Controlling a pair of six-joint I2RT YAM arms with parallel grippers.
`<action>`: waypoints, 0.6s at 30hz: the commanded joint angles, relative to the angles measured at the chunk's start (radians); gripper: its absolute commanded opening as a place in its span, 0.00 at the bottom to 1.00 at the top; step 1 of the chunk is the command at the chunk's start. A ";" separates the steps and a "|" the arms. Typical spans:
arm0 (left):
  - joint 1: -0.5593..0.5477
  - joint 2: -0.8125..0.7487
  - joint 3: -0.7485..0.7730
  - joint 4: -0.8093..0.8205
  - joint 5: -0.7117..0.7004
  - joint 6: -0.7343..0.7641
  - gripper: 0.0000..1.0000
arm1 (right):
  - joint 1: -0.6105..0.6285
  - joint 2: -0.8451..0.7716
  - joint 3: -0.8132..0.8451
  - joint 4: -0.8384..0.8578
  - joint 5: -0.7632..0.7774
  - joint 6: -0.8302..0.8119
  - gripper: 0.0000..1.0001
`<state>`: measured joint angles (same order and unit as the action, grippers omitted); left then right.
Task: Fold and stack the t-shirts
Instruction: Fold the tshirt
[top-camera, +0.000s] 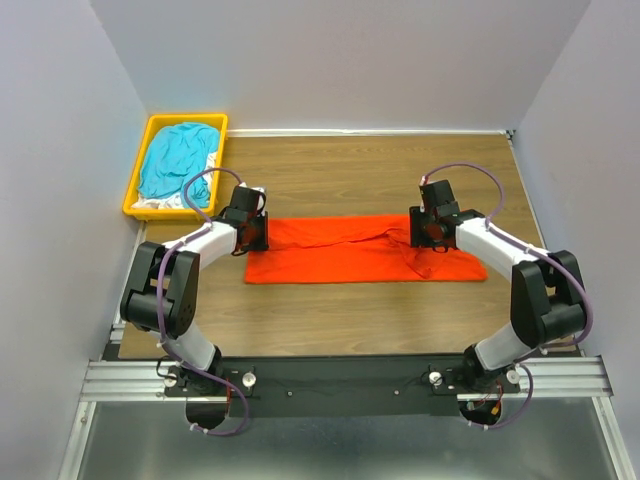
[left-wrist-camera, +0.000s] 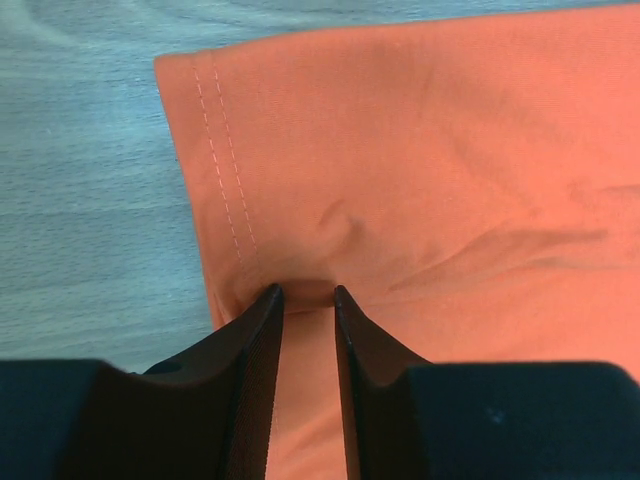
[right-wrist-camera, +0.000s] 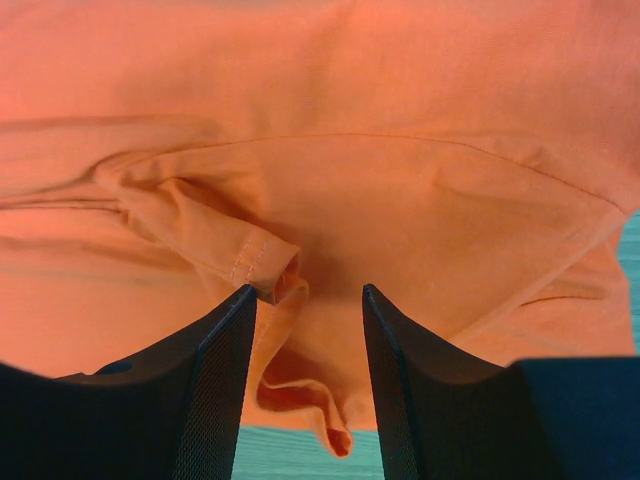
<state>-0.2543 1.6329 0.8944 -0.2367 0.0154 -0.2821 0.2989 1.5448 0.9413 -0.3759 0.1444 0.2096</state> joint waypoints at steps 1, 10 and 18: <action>0.009 0.007 0.023 -0.041 -0.069 -0.029 0.38 | -0.003 0.023 0.013 -0.001 -0.002 -0.030 0.53; 0.009 -0.016 0.032 -0.026 -0.080 -0.037 0.42 | -0.003 0.061 0.062 0.006 -0.126 -0.104 0.52; 0.009 -0.019 0.035 -0.016 -0.066 -0.034 0.42 | -0.003 0.097 0.088 0.014 -0.249 -0.144 0.51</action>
<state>-0.2504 1.6306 0.9062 -0.2520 -0.0280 -0.3126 0.2989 1.6131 1.0008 -0.3687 -0.0338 0.0978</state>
